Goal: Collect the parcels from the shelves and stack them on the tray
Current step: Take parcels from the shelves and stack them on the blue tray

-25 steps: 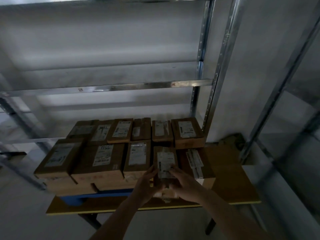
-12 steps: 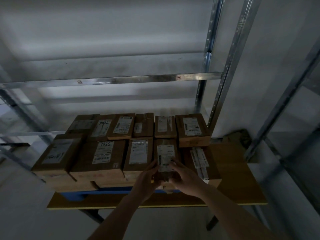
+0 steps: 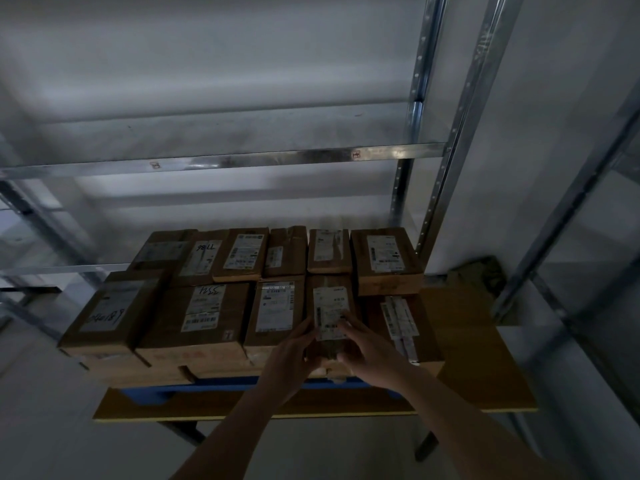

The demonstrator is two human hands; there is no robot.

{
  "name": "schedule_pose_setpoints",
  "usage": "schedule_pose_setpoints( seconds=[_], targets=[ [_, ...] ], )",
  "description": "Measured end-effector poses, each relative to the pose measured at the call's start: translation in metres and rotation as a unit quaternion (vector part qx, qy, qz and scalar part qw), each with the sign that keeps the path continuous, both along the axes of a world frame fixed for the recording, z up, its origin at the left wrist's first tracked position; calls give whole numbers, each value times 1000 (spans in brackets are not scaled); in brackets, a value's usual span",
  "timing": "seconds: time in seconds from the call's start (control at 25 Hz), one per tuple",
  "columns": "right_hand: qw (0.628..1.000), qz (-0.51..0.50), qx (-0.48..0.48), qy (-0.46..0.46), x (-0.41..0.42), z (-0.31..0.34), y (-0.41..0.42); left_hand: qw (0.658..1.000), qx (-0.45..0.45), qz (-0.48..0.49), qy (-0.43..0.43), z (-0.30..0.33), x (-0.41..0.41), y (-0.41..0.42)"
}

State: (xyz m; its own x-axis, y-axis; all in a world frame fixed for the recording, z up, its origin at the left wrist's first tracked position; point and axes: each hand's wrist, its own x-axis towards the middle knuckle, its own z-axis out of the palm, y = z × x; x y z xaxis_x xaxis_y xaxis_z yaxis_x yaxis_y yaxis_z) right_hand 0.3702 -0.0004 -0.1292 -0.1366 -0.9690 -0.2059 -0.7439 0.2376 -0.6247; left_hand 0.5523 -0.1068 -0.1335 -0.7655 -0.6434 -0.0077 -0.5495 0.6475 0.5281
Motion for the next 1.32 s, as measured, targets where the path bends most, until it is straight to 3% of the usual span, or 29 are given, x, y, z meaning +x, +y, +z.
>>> schedule_pose_setpoints(
  seconds=[1.32],
  targets=[
    [1000,17,5,24,-10,4,-11,997,-49,36,-46,-6,-9,-1]
  ],
)
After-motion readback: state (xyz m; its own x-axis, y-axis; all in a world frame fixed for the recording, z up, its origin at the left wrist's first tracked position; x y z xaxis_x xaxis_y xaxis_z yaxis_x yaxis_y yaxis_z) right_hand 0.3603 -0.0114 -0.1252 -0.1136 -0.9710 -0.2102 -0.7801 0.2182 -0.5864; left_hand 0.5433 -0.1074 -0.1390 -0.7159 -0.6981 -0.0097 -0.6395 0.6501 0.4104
